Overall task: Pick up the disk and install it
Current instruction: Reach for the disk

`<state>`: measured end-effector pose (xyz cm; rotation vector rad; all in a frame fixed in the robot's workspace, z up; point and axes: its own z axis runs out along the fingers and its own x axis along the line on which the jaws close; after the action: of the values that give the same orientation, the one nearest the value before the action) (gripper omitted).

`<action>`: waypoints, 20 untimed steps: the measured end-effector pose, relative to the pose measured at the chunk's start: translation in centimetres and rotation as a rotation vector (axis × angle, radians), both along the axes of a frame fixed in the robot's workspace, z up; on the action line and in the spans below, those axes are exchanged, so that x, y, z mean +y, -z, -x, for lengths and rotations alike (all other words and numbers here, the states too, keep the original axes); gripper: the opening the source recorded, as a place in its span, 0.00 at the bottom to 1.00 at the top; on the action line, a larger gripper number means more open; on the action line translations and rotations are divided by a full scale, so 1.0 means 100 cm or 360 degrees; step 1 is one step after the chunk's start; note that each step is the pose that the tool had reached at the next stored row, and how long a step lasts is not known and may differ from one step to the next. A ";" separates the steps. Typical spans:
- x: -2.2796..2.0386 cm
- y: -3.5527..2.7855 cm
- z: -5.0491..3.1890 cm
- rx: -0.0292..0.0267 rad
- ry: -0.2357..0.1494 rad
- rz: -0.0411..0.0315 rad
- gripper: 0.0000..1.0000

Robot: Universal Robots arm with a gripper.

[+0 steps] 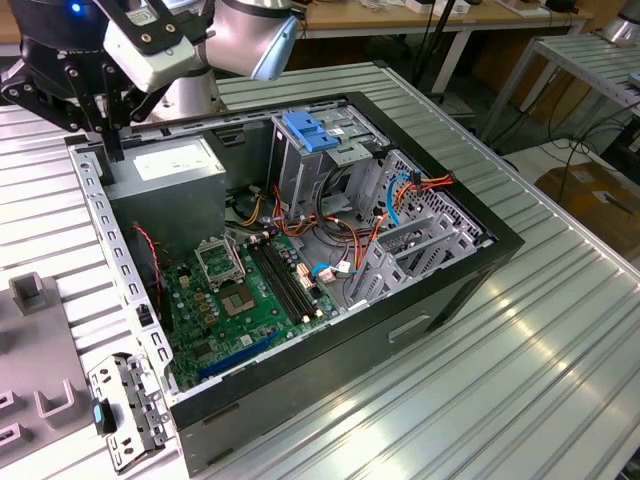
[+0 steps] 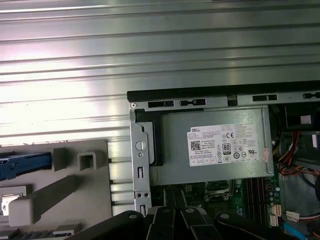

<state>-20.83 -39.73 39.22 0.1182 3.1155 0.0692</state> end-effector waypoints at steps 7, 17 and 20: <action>0.0001 0.0003 0.0096 0.00020 0.0000 0.0000 0.11; 0.0001 0.0007 0.0212 0.00030 0.0000 0.0000 0.11; 0.0001 0.0008 0.0242 0.00033 0.0000 0.0000 0.11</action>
<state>-23.26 -39.72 39.14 0.1183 3.1176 0.0692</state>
